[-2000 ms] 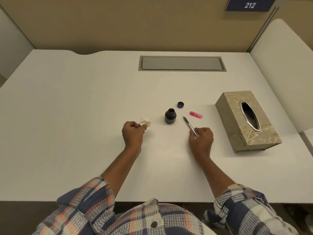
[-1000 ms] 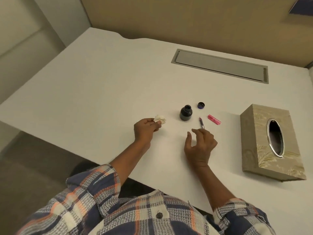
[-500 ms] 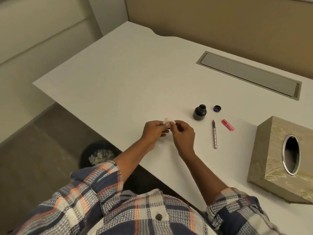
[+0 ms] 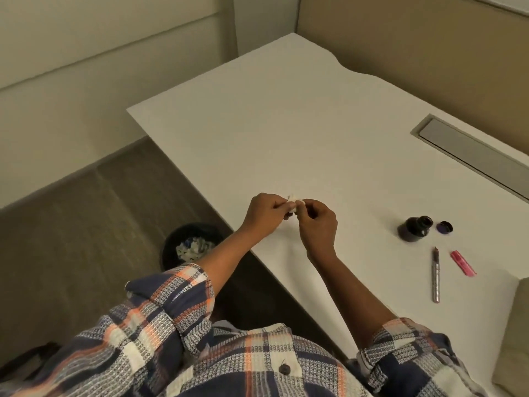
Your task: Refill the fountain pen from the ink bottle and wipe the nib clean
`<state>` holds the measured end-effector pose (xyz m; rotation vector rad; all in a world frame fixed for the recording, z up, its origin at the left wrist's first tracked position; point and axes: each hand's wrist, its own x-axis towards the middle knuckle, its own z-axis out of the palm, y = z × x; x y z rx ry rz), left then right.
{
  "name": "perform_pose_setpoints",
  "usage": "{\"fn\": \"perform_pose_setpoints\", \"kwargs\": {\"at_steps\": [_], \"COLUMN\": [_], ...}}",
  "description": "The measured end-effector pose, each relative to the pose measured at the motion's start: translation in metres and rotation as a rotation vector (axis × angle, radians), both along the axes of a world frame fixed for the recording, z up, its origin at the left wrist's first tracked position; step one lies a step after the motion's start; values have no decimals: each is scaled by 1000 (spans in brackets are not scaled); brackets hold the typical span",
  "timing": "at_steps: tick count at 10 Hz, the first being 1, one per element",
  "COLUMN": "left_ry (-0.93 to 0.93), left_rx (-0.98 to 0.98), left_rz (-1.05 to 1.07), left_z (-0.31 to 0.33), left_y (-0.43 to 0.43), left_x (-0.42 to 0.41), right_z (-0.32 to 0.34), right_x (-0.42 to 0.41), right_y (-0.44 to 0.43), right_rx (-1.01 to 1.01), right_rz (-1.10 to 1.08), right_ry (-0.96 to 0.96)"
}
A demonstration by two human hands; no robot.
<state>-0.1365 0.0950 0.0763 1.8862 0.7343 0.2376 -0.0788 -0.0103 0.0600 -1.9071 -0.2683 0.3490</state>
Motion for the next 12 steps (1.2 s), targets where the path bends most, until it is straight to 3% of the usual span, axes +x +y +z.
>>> {"fn": "perform_pose_setpoints", "kwargs": {"at_steps": [3, 5, 6, 9, 12], "left_ry": [-126, -95, -49, 377, 410], "left_rx": [-47, -119, -183, -242, -302], "left_rz": [468, 672, 705, 899, 886], "left_z": [-3, -21, -36, -112, -133], "left_y": [161, 233, 254, 306, 326], "left_x": [-83, -130, -145, -203, -218], "right_z": [1, -11, -19, -80, -126], "right_x": [-59, -94, -108, -122, -126], "right_y": [185, 278, 302, 352, 374], "right_rx": [-46, -168, -215, -539, -755], "right_rz": [273, 367, 395, 613, 755], "right_ry": [23, 31, 32, 83, 70]}}
